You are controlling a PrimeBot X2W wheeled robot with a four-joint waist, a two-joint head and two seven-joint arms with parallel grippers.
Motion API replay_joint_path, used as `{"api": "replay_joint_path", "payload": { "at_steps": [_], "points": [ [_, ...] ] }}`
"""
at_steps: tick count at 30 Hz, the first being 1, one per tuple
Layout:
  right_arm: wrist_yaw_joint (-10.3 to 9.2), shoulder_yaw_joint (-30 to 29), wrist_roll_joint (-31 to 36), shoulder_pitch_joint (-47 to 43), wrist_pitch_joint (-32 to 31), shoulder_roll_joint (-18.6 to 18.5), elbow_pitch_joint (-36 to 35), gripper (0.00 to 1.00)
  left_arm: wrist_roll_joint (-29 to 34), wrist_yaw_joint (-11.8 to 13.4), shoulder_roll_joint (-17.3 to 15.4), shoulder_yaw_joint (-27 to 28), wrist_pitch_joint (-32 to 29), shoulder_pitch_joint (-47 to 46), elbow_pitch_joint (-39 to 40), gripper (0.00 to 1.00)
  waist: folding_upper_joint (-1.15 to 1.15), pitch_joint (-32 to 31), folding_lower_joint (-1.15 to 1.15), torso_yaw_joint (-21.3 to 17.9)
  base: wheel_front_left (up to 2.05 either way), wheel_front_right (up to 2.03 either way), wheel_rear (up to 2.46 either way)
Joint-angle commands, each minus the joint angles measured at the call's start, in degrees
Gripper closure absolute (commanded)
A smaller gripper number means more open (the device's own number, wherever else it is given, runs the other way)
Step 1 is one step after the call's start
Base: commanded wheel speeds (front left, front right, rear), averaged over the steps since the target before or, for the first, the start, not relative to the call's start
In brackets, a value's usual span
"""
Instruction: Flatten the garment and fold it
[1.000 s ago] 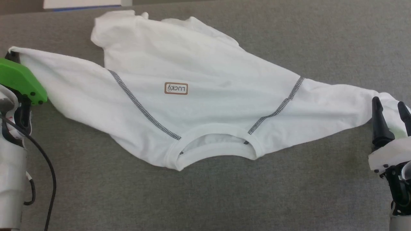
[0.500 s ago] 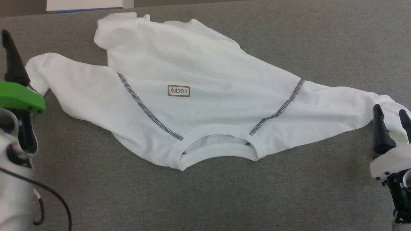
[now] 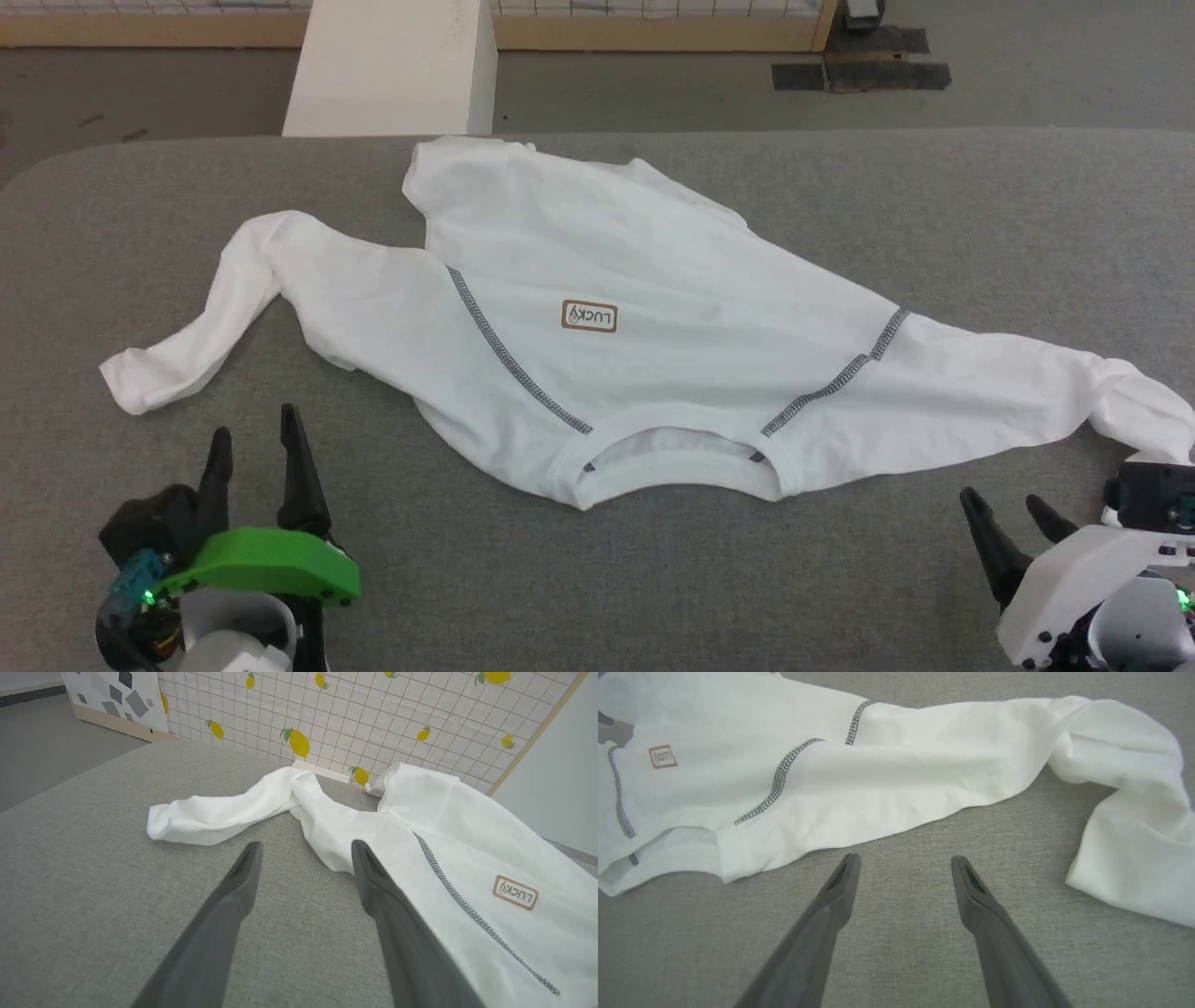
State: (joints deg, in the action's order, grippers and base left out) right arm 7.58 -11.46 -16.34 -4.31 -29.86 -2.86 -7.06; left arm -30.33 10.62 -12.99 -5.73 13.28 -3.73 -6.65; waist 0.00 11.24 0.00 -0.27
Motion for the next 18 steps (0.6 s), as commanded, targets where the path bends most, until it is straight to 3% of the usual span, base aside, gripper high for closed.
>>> {"api": "replay_joint_path", "payload": {
  "at_steps": [1,18],
  "points": [
    [-0.09,0.25,-1.00,-0.07,-0.71,-0.02,0.32,0.00,-0.17,0.20,0.34,-0.12,0.49,0.85,0.04,0.00,0.00,-1.85,0.00,1.08,0.00,0.00,0.00],
    [-0.09,-1.52,13.53,18.06,-7.29,-0.02,21.65,0.00,0.47,-0.19,0.60,-2.29,-0.13,-1.24,-0.83,0.00,0.00,2.32,0.00,1.82,0.00,0.00,0.00]
  ]
}}
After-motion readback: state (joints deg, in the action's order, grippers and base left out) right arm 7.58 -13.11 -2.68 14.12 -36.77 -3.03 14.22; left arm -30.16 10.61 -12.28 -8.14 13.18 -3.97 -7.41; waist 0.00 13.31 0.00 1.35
